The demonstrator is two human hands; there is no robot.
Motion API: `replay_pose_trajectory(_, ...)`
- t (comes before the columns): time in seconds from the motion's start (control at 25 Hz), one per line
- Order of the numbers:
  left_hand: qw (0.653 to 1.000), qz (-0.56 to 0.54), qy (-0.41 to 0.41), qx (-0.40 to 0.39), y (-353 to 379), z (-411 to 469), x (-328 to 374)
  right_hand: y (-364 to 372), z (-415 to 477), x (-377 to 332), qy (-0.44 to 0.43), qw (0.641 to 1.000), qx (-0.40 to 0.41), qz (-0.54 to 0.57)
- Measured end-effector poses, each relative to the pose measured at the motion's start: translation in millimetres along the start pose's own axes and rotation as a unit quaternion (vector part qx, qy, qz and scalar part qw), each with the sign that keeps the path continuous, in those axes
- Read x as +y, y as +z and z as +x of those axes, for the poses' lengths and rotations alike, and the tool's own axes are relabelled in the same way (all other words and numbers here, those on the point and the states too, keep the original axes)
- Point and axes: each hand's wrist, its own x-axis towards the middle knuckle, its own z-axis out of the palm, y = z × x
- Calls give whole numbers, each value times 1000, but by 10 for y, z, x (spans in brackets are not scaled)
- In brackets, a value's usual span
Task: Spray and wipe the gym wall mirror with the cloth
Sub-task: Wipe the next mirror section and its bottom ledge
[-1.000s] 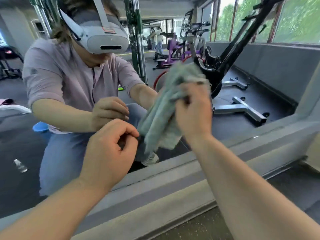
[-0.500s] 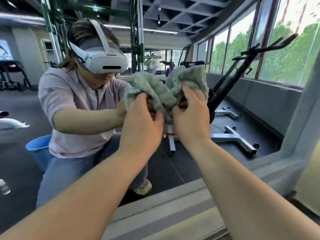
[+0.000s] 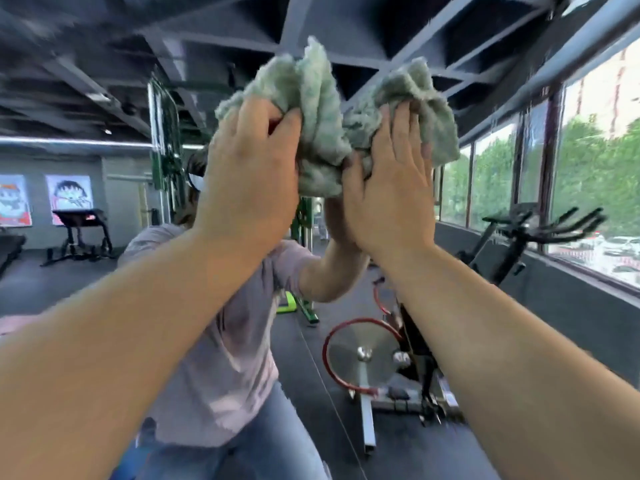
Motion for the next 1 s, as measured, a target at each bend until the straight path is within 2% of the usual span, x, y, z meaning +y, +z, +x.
replay_pose_trajectory(0.04, 1000, 0, 12, 26, -6, 126, -19, -71, 125, -41, 7, 1000, 3, -29)
replay_pose_trajectory(0.08, 999, 6, 30, 33, -50, 927, -162, -255, 931, -231, 10, 1000, 5, -5)
replay_pose_trajectory(0.12, 998, 1, 44, 39, -50, 1362, -232, -376, 1367, -322, 26, 999, -26, -13)
replay_pose_trajectory(0.16, 998, 11, 54, 23, -70, 2123, -373, -583, 2140, -530, 21, 999, -36, -6)
replay_pose_trajectory(0.2, 998, 15, 63, -3, -83, 2498, -421, -712, 2524, -620, 30, 998, -59, -21)
replay_pose_trajectory(0.24, 997, 60, 54, -16, -110, 3182, -511, -910, 3208, -757, 36, 997, -63, -40)
replay_pose_trajectory(0.28, 996, 74, 54, -23, -98, 3566, -559, -1026, 3582, -817, 30, 997, -66, -34)
replay_pose_trajectory(0.32, 993, 107, 44, -27, -74, 3572, -574, -1003, 3622, -754, 38, 994, -76, -67)
replay_pose_trajectory(0.4, 987, 158, 35, 13, -97, 4437, -677, -1274, 4428, -867, 38, 994, -64, -82)
replay_pose_trajectory(0.44, 976, 207, 51, 50, -82, 4469, -699, -1265, 4479, -852, 48, 992, -68, -96)
replay_pose_trajectory(0.56, 962, 258, 44, 73, -318, 5434, -739, -1671, 5399, -1046, 13, 998, -13, -58)
replay_pose_trajectory(0.64, 975, 214, 37, 35, -392, 5669, -697, -1762, 5598, -1084, -41, 998, 52, -1)
replay_pose_trajectory(0.72, 971, 229, 67, 16, -432, 5806, -696, -1761, 5647, -1082, -108, 988, 105, -18)
replay_pose_trajectory(0.84, 954, 293, 66, 0, -425, 5873, -792, -1734, 5688, -1066, -111, 986, 52, -110)
replay_pose_trajectory(1.0, 925, 376, 55, 2, -446, 6048, -814, -1816, 5882, -1129, -66, 989, -35, -127)
